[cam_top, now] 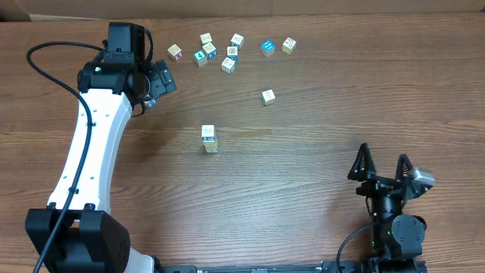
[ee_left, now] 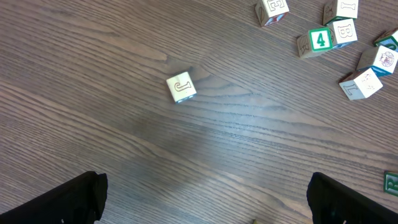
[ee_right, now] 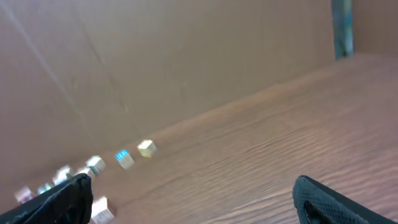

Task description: Form a tower

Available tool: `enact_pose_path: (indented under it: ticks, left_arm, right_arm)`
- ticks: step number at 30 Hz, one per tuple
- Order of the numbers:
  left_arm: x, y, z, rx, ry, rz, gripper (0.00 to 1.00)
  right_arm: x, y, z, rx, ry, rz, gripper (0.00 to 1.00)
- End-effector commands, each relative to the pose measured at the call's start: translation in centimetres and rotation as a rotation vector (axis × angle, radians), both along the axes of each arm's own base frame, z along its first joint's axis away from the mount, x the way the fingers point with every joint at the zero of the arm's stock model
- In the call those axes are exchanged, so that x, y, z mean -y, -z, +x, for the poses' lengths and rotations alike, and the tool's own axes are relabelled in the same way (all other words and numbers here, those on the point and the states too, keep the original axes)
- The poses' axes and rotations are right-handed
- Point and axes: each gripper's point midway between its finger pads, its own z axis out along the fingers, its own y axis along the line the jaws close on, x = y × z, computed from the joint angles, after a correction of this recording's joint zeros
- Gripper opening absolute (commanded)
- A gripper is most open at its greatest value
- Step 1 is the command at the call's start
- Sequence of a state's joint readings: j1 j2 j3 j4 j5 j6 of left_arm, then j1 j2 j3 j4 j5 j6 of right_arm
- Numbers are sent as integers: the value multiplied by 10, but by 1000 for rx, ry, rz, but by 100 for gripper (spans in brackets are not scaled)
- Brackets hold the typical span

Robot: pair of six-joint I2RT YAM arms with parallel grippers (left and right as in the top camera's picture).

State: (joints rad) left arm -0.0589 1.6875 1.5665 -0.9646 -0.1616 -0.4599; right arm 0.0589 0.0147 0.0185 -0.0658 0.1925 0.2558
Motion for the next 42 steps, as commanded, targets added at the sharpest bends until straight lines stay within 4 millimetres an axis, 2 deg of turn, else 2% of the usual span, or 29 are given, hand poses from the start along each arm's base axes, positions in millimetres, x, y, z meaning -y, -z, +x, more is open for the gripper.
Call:
enact_pose_path:
  ticks: [1,4,42]
  left_arm:
    - [0,-5,4,12,16,13,99]
    - [0,-5,4,12,16,13,100]
    - [0,-5,4,12,16,13,100]
  right_arm:
    - [-15,4,1,-22,-92,-245,100]
    - [-20,5,1,-27,-121,-305,100]
    - [-20,5,1,-27,-119,-305,100]
